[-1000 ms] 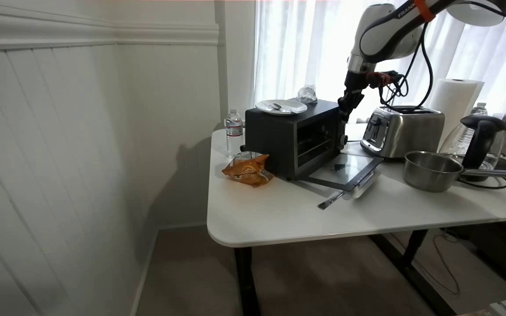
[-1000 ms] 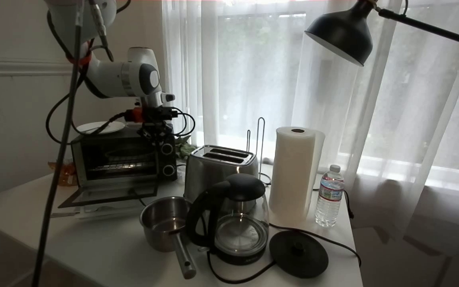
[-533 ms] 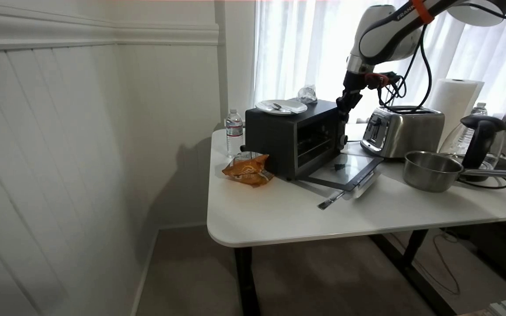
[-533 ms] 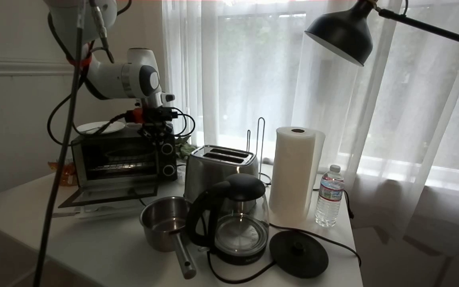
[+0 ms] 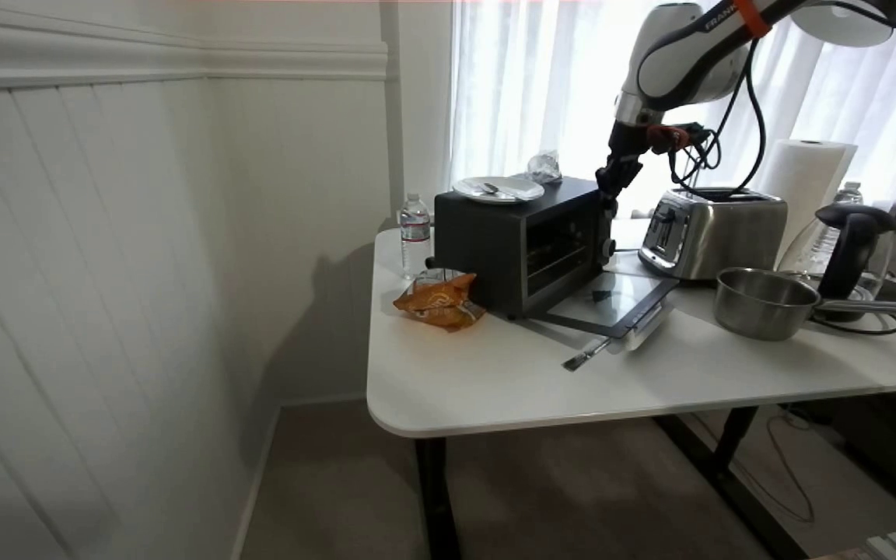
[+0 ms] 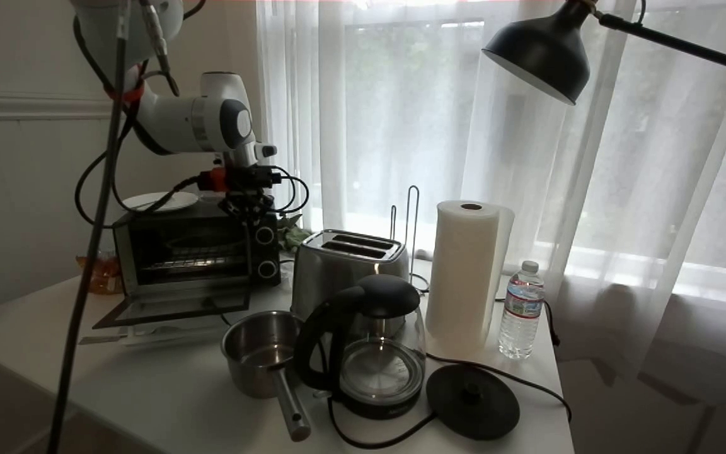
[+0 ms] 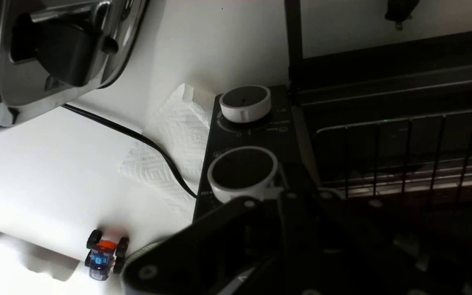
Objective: Turn the top right knob on the oven to the right twice
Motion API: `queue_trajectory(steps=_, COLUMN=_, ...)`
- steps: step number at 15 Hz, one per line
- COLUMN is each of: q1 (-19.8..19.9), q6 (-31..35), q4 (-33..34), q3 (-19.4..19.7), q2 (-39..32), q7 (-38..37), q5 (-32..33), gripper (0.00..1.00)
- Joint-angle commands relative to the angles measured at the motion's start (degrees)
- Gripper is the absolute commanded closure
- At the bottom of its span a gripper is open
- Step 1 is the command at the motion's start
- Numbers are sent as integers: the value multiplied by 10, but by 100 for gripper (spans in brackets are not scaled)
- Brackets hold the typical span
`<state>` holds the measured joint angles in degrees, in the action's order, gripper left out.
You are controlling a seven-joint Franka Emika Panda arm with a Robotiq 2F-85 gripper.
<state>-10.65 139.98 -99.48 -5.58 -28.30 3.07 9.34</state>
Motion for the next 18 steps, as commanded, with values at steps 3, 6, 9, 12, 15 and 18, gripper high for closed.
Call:
queue_trajectory(steps=3, q1=-5, q6=15, q4=12, q3=26, q2=6, q7=-19, q5=33, gripper=100)
queue_trajectory(steps=6, q1=-4, q6=16, q4=17, q3=38, q2=1, q7=-24, q5=48, gripper=100)
queue_trajectory(steps=9, q1=-4, q6=16, q4=17, q3=45, q2=-5, q7=-26, q5=55, gripper=100)
queue_trajectory(steps=12, q1=-6, q6=14, q4=18, q3=47, q2=-10, q7=-29, q5=58, gripper=100)
queue_trajectory(steps=15, q1=-6, q6=-17, q4=20, q3=51, q2=1, q7=-35, q5=58, gripper=100)
queue_trajectory(steps=18, q1=0, q6=-64, q4=14, q3=51, q2=26, q7=-34, q5=52, gripper=67)
